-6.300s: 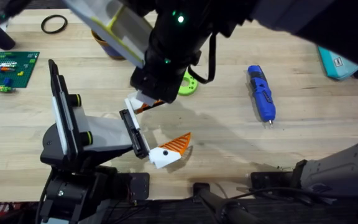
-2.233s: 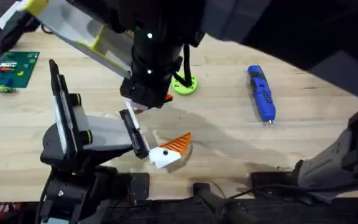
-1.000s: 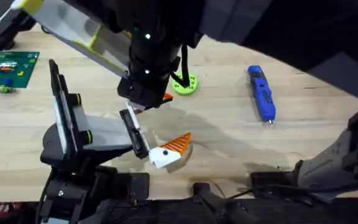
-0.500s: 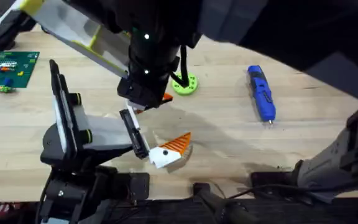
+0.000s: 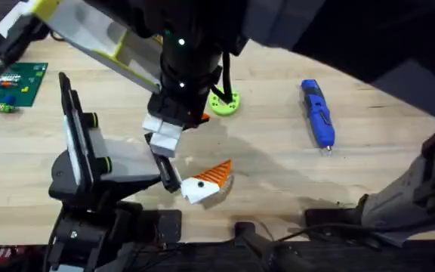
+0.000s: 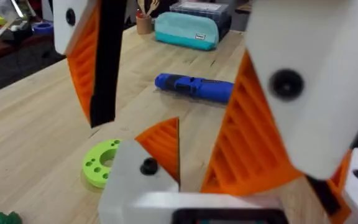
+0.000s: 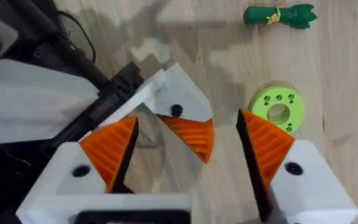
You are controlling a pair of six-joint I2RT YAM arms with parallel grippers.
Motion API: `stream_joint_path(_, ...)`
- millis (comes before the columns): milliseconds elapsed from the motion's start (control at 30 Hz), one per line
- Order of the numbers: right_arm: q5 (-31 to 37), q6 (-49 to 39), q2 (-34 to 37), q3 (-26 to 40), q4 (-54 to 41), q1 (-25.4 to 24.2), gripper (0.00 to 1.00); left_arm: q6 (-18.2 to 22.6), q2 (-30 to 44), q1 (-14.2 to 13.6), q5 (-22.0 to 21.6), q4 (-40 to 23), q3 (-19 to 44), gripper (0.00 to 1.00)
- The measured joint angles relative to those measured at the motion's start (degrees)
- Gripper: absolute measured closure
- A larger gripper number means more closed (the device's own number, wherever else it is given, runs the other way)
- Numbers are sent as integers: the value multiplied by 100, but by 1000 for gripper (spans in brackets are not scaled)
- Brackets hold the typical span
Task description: Pick up the gripper from the table and insert it into the empty holder that is missing its gripper. Then pick up a screw, insert it into the mounting hole, and use the screwdriver to tighten it. Finally, clean up the table by picking up the vegetable and placing it into the bucket.
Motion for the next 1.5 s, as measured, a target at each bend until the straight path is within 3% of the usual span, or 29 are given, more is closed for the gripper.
stream_joint_path(1000,-13,2,-26,5,-124,-122,5,36,0,0,-2,2,0,14)
stream_joint_path(1167,-29,56,-212,4,-191,-538,5,41,0,0,-2,2,0,14)
stream_joint_path(1500,-29,380,-981,5,-421,-1900,5,42,0,0,-2,2,0,14)
